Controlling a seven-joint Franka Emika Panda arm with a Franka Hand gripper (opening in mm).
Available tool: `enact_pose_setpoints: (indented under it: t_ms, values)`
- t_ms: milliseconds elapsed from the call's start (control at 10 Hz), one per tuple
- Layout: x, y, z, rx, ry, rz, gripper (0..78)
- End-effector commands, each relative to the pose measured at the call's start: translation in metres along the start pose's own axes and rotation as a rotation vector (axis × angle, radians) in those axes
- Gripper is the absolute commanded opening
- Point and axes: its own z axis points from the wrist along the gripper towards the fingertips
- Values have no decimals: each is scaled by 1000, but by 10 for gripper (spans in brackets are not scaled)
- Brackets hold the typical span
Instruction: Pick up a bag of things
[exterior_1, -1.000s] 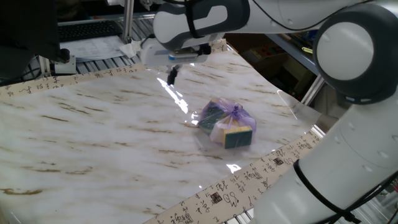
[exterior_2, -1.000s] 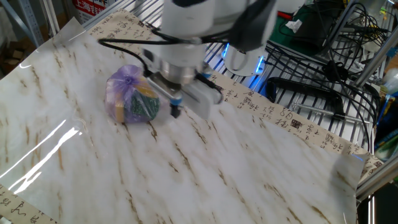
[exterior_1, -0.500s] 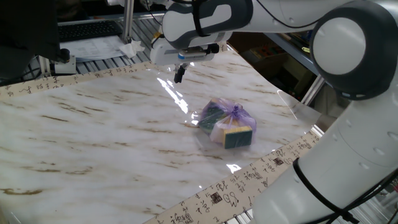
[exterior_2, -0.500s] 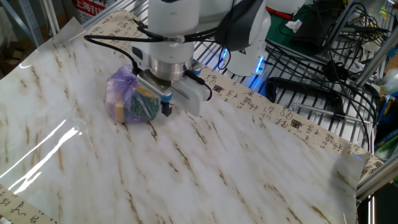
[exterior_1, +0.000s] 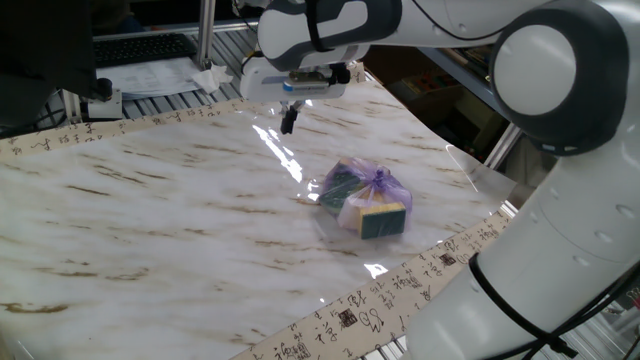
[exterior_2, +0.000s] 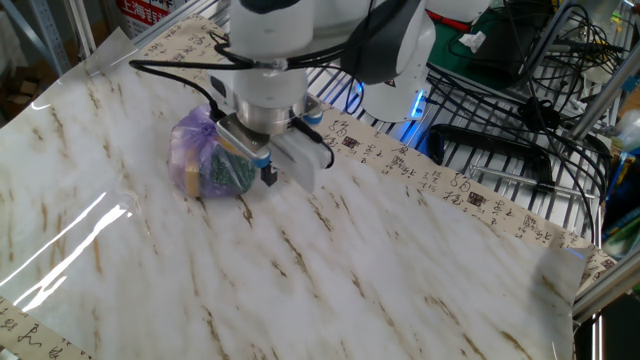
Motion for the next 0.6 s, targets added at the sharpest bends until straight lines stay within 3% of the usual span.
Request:
enact_pose_setpoints:
  t_ms: [100, 600]
  values:
    - [-1, 0, -1, 1, 32, 82, 0]
    - [-2, -1, 0, -13, 28, 72, 0]
